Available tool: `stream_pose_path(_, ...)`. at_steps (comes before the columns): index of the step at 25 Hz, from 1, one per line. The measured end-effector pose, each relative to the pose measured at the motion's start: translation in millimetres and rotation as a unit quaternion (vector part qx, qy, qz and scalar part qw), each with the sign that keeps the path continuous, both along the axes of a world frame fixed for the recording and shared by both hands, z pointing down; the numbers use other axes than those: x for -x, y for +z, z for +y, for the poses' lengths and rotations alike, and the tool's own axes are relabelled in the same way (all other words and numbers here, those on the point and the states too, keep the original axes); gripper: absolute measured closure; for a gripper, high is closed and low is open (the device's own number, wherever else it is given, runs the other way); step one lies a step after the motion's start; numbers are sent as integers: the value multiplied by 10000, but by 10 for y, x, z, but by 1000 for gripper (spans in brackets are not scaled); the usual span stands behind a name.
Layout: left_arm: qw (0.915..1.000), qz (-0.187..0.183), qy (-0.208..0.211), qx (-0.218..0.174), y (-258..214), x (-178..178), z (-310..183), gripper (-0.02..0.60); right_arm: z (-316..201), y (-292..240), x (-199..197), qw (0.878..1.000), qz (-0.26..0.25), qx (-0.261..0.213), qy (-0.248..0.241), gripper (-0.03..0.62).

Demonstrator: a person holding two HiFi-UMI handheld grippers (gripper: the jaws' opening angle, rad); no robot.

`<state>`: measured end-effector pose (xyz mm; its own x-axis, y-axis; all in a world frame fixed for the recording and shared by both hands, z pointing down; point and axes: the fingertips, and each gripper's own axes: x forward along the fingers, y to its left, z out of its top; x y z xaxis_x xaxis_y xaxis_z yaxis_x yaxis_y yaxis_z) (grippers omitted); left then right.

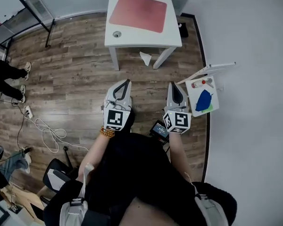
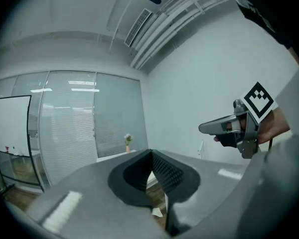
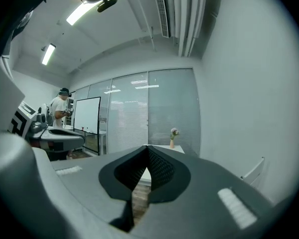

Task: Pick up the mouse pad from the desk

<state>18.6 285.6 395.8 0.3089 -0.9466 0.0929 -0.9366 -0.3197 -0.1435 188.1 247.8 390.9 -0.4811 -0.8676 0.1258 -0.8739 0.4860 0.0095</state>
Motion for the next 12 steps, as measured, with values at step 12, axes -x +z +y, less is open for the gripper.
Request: stream_pose_path(12, 9996, 204, 67, -196, -82, 307, -1695, 581, -1481, -375, 399, 9967, 555, -213, -557, 572)
